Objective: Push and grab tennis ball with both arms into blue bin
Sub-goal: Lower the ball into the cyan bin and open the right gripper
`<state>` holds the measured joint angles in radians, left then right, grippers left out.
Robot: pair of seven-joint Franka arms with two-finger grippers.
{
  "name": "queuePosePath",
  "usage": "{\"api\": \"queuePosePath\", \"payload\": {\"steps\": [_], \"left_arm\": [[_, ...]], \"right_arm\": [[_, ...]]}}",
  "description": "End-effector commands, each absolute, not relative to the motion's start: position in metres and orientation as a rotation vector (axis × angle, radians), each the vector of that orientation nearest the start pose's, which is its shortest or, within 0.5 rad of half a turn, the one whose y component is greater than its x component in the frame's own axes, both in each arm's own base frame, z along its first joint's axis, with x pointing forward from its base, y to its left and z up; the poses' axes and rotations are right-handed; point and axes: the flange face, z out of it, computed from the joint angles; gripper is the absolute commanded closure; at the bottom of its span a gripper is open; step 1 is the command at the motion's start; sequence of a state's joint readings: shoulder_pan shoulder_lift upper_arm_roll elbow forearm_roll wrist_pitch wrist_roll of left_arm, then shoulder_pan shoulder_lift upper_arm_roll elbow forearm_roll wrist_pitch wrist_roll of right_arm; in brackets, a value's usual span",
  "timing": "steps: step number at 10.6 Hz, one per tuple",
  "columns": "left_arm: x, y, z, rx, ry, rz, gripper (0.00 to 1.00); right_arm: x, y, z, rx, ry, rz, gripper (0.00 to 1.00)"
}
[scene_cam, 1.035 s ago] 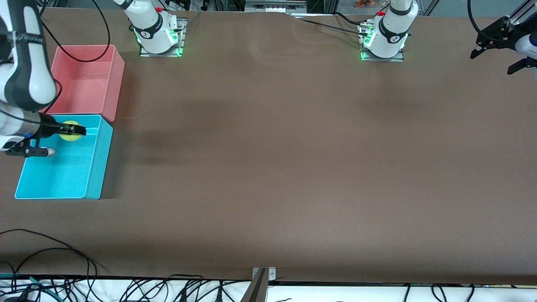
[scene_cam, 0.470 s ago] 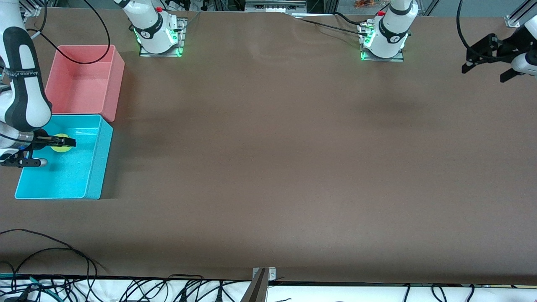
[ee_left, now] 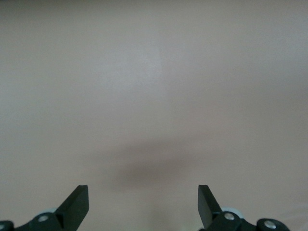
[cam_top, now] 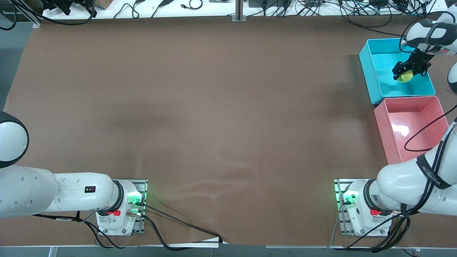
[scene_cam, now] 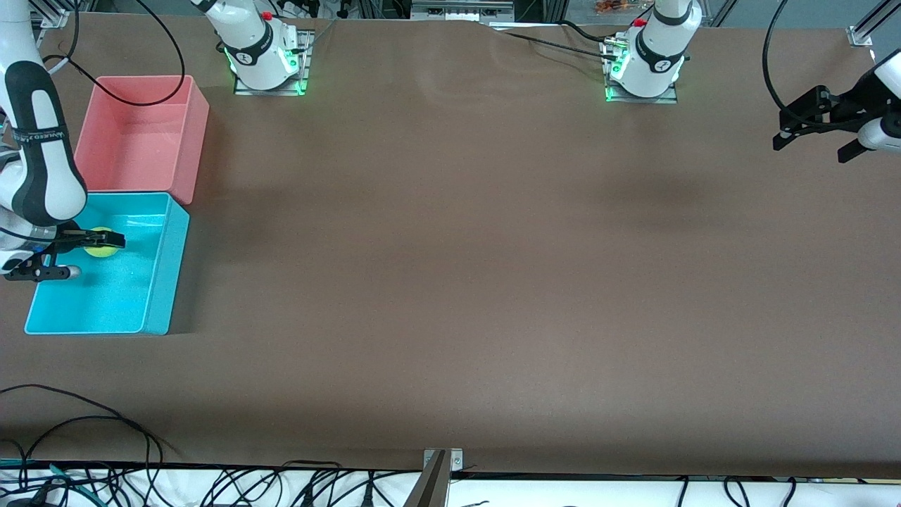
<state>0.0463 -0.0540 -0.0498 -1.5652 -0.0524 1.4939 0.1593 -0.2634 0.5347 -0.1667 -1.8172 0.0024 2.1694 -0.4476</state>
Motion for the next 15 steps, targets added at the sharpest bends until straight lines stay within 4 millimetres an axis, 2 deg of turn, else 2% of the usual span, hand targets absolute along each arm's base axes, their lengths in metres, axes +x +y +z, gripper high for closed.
{"api": "queuePosePath", "payload": {"steps": [1, 2, 5, 10, 12, 15], "left_arm": [[0.541, -0.025, 0.654, -3.162, 0.218, -0.047, 0.00], [0.553, -0.025, 0.635, -3.163, 0.213, 0.001, 0.00], [0.555, -0.020, 0.633, -3.180, 0.195, 0.005, 0.00], [0.554, -0.028, 0.633, -3.177, 0.217, 0.015, 0.00], [0.553, -0.032, 0.633, -3.175, 0.229, 0.016, 0.00], [0.553, -0.032, 0.633, -3.174, 0.229, 0.018, 0.00]], "right_arm": [[0.575, -0.271, 0.220, -3.117, -0.119, 0.321, 0.93], [0.574, -0.273, 0.218, -3.114, -0.137, 0.324, 0.88], [0.572, -0.276, 0.212, -3.106, -0.153, 0.336, 0.00], [0.575, -0.276, 0.218, -3.107, -0.184, 0.331, 0.00], [0.584, -0.273, 0.233, -3.114, -0.200, 0.310, 0.00], [0.607, -0.266, 0.278, -3.090, -0.223, 0.360, 0.00]]}}
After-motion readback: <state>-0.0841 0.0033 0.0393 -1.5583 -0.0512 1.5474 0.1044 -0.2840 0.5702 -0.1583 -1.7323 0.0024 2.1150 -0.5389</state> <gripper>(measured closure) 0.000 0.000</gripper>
